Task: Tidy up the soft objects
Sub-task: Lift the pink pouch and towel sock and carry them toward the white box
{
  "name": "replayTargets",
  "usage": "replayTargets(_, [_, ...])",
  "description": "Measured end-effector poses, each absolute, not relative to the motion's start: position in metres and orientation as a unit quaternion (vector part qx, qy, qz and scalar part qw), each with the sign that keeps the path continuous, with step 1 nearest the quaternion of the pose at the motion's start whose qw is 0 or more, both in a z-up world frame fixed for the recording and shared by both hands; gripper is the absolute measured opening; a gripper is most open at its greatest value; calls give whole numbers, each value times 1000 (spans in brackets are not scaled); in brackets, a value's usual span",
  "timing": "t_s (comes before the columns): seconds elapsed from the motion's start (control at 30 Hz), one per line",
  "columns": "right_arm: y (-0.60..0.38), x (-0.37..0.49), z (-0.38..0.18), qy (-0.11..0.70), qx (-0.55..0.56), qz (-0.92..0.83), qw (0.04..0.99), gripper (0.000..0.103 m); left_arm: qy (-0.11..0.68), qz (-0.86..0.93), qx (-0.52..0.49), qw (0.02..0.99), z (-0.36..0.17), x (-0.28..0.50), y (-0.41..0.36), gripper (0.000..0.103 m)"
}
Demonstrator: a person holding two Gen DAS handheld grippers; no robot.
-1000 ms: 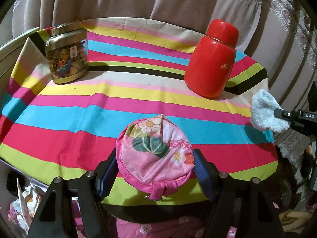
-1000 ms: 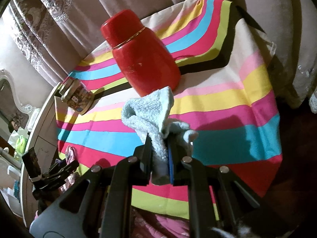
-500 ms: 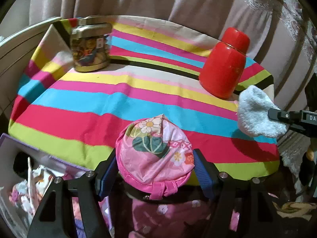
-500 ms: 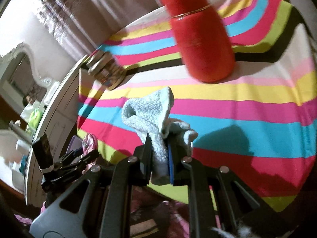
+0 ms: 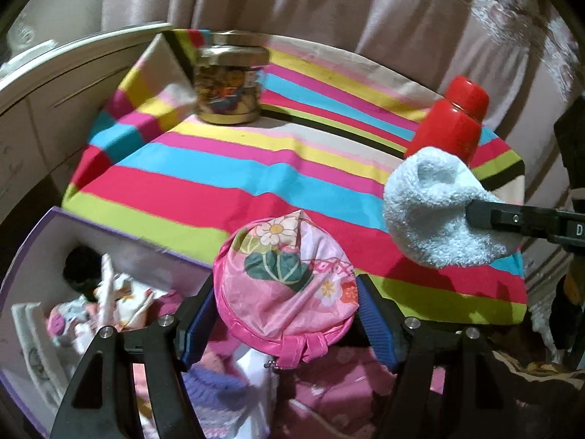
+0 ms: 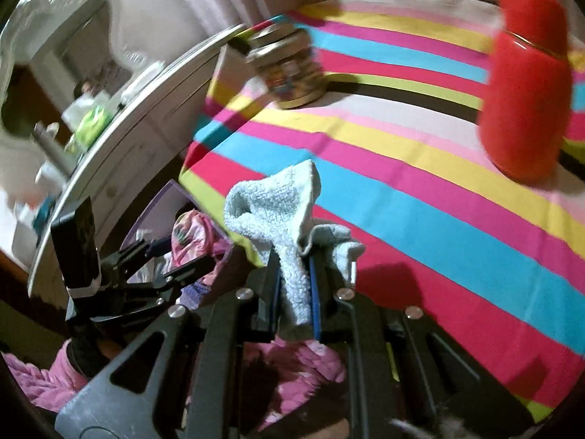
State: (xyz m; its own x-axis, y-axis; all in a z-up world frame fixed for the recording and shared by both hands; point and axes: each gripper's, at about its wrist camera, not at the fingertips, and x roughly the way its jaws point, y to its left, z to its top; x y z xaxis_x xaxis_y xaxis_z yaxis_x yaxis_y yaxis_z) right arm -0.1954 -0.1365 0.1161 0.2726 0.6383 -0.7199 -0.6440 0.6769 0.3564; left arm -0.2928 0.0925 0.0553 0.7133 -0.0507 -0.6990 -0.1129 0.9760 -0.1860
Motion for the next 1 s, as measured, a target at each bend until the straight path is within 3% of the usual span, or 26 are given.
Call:
replayTargets(0.63, [-12,-252,122,414,-152,510,738,17,352,137,-149,914,62,-358,170,72])
replayTargets(1.0, [28,-277,126,392,-184,537,724,17,308,235,-162,907,80,-397,231,72])
